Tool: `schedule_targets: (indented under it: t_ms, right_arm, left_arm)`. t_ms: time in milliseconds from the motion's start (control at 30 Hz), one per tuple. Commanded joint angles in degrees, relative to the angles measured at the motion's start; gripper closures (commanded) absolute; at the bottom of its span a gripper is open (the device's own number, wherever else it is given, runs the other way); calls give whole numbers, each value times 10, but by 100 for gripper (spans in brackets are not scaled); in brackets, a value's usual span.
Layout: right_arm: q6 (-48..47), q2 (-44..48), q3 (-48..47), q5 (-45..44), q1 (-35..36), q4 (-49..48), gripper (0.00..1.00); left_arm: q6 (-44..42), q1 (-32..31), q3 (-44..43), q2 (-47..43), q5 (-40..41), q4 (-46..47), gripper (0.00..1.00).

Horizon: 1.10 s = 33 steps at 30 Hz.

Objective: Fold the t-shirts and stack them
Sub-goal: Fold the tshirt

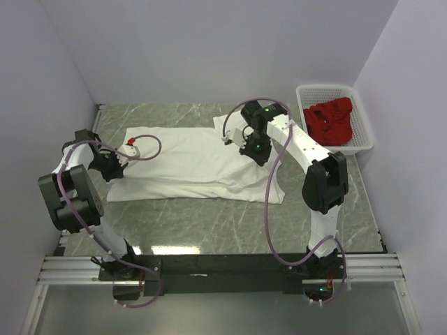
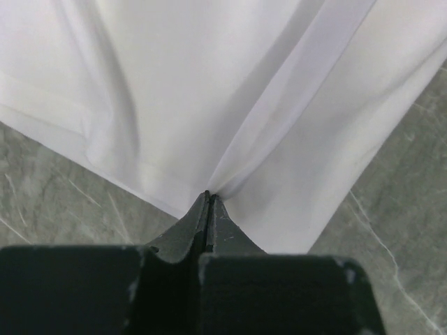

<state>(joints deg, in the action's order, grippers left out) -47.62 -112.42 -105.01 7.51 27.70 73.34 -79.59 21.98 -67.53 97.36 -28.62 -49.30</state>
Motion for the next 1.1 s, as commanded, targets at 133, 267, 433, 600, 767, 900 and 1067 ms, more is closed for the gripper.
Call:
schedule_targets:
  t_ms: [133, 267, 433, 600, 767, 900, 1067]
  right_arm:
    - [-13, -20, -31, -24, -12, 1, 100]
    - [-13, -34, -45, -27, -13, 4, 100]
    - [-16, -47, -54, -34, -14, 1, 100]
    - [-3, -63, -68, -44, -18, -5, 100]
    - [62, -82, -107, -43, -48, 13, 78]
    - [143, -53, -107, 6, -98, 49, 56]
    - [209, 10, -3, 110, -147, 72, 58]
  left_arm:
    - [8, -12, -44, 31, -2, 14, 100]
    - [8, -17, -50, 42, 1, 14, 100]
    - [10, -21, -50, 47, 5, 25, 99]
    - [42, -37, -71, 65, 3, 42, 98]
    - [110, -43, -122, 81, -11, 31, 73]
    - [172, -7, -139, 66, -24, -20, 57]
    - [268, 58, -142, 49, -77, -103, 46]
